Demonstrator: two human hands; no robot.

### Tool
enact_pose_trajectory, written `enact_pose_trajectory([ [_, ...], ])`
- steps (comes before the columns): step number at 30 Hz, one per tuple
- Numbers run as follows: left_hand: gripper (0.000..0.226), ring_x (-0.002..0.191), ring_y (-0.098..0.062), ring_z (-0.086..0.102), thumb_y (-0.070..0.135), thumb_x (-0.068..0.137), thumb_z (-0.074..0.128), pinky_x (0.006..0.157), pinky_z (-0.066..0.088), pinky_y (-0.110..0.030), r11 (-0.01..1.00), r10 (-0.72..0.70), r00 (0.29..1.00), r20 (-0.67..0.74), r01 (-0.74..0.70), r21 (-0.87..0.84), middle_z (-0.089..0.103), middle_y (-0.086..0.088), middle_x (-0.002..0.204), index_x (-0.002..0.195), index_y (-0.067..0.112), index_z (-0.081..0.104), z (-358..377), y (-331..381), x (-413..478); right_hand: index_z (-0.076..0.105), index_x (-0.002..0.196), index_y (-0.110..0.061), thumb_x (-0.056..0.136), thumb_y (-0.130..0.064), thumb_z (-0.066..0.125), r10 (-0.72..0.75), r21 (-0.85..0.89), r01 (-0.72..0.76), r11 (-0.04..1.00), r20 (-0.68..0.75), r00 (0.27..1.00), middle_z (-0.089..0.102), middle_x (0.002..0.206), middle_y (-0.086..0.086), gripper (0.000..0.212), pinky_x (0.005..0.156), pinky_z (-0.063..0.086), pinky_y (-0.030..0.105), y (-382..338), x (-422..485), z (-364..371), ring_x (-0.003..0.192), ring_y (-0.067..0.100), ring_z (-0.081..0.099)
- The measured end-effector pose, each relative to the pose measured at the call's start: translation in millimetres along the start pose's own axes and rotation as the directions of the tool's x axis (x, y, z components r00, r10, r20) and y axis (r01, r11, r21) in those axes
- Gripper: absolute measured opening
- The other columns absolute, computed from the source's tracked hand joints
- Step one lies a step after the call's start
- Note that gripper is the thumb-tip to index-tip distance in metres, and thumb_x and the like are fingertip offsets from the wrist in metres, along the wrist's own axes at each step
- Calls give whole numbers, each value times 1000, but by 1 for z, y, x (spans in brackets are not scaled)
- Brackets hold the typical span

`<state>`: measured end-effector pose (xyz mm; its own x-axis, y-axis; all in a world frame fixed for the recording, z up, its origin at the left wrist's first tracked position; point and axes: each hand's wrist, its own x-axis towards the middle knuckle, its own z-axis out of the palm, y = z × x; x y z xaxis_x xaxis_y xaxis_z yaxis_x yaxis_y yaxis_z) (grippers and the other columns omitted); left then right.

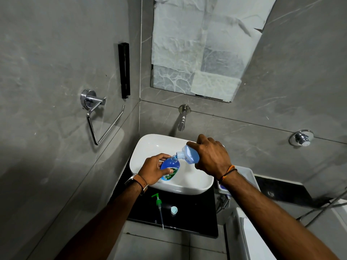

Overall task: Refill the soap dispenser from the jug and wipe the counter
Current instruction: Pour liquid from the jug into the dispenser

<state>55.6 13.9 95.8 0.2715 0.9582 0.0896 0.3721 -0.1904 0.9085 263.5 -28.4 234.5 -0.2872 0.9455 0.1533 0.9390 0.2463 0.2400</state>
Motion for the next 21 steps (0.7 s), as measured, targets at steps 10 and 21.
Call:
enact_pose_trajectory([
  [10,51,99,-16,71,24,75,84,81,58,-20,1000,-4,1000,14,4,-5,71,-2,115,120,19,62,0,-2,1,51,143,-35,81,-35,79,-7,6,7,1000,4,1000,56,122,4,69,84,51,37,1,1,2,101,27,59],
  [21,51,102,-21,71,21,75,84,89,61,-35,1000,7,1000,17,-7,-19,70,-5,116,120,17,62,0,-3,0,53,140,-36,75,-35,81,6,59,-6,998,-2,1000,56,118,4,71,79,51,36,6,2,17,96,29,61],
])
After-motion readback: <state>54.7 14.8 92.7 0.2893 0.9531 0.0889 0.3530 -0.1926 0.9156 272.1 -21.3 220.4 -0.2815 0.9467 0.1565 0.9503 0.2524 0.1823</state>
